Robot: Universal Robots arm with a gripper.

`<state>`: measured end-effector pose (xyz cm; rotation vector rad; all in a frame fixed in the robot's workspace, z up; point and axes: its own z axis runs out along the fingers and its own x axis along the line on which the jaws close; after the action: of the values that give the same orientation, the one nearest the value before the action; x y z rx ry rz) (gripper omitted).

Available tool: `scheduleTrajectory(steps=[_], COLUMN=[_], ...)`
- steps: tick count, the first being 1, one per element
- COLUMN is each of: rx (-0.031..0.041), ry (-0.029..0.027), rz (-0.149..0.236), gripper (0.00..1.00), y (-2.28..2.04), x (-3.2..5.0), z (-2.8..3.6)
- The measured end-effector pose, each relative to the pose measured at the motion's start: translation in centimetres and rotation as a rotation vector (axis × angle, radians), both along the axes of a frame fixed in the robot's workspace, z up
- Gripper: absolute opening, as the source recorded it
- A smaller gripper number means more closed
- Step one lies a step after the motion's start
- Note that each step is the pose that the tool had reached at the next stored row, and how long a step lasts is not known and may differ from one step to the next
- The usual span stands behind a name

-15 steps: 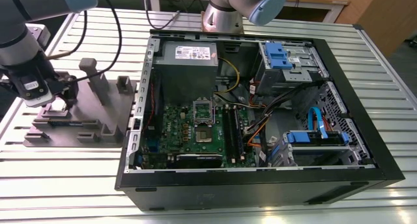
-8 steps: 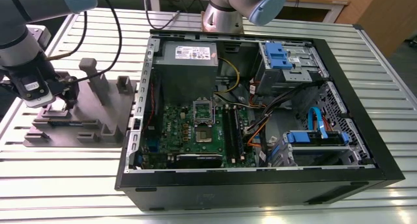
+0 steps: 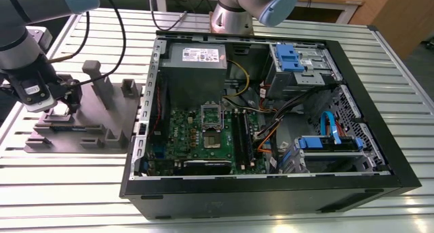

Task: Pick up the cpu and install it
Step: 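Pick up the cpu and move it towards the insertion slot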

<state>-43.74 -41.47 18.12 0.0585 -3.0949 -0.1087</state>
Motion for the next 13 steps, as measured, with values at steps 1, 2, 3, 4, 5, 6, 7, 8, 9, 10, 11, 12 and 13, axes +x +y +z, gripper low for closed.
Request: scheduleTrajectory(steps=[1, 2, 3, 4, 5, 6, 7, 8, 9, 10, 11, 12, 13], rx=[-0.0001, -0.0002, 0.0, -0.0001, -0.0002, -0.0002, -0.0001, 0.0, 0.0, 0.0, 0.0, 0.0, 0.0], ry=[0.0002, 0.0003, 0.0001, 0.0001, 0.0003, 0.0004, 0.0002, 0.0001, 0.0001, 0.0002, 0.0002, 0.0002, 0.0002], rz=[0.0, 0.0, 0.0, 0.0, 0.0, 0.0, 0.0, 0.0, 0.0, 0.0, 0.0, 0.0, 0.0], gripper=[0.65, 0.65, 0.65, 0.65, 0.65, 0.65, 0.65, 0.65, 0.65, 0.65, 0.64, 0.64, 0.57], y=[0.0, 0.01, 0.01, 0.01, 0.01, 0.01, 0.01, 0.01, 0.01, 0.01, 0.01, 0.01, 0.01], x=[-0.01, -0.05, -0.07, -0.08, -0.08, -0.08, -0.09, -0.09, -0.1, -0.1, -0.1, -0.1, -0.1], z=[-0.04, -0.07, -0.12, -0.14, -0.14, -0.15, -0.17, -0.18, -0.18, -0.17, -0.17, -0.17, -0.17])
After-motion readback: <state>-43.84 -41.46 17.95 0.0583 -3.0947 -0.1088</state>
